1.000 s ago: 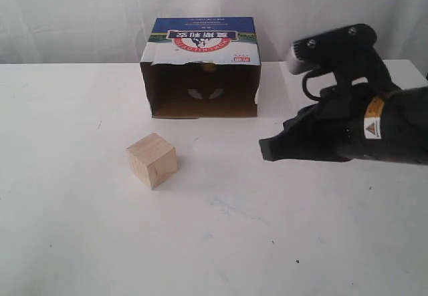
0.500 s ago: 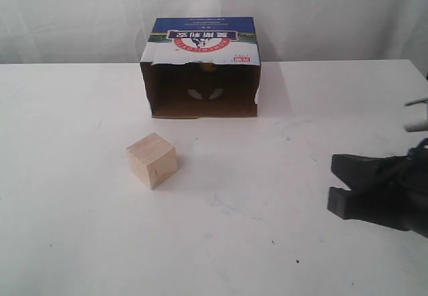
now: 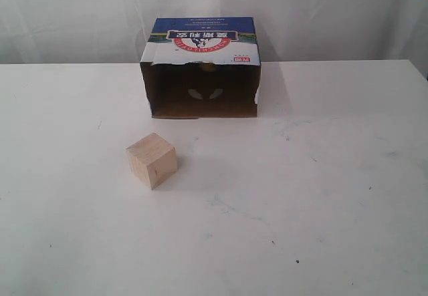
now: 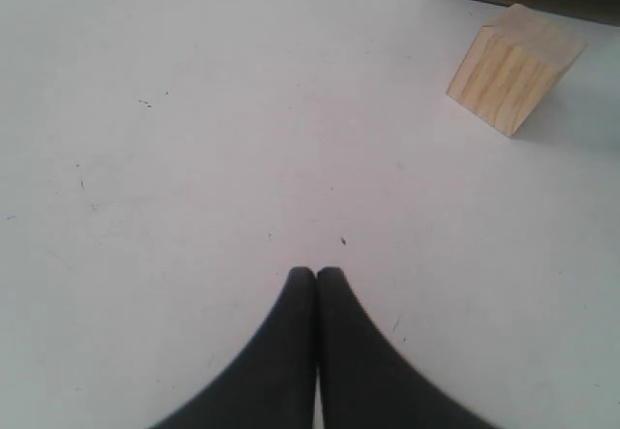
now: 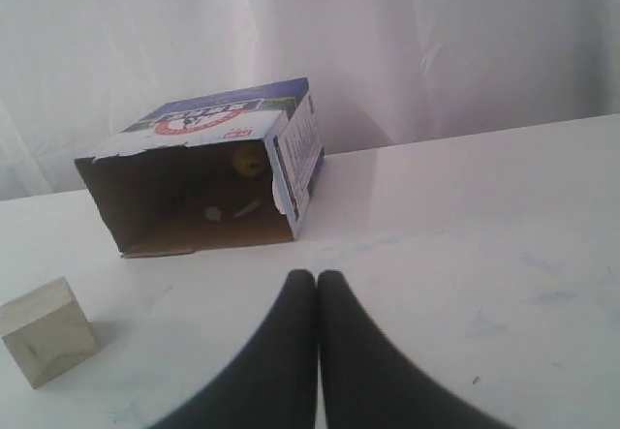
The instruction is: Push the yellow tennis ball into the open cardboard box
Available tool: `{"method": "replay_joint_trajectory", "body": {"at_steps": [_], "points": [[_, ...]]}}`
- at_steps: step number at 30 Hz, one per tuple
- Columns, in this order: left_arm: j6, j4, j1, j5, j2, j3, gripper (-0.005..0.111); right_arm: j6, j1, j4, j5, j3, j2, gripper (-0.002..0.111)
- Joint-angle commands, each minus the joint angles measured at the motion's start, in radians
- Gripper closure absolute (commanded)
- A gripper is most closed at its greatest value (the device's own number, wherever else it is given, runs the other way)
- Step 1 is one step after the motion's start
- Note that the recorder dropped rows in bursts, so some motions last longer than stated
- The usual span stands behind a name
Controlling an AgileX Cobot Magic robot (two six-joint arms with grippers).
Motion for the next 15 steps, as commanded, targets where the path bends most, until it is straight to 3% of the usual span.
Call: {"method": "replay_joint_trajectory", "body": {"at_steps": [1, 15], "points": [[0.001, -0.004, -0.006, 0.034, -0.005, 0.005, 0.107, 0.003, -0.008, -0.014, 0.016, 0.046, -0.072, 0.108], [0.001, -0.004, -0.006, 0.034, -0.005, 0.005, 0.107, 0.003, -0.008, -0.014, 0.212, 0.046, -0.151, 0.108]]}}
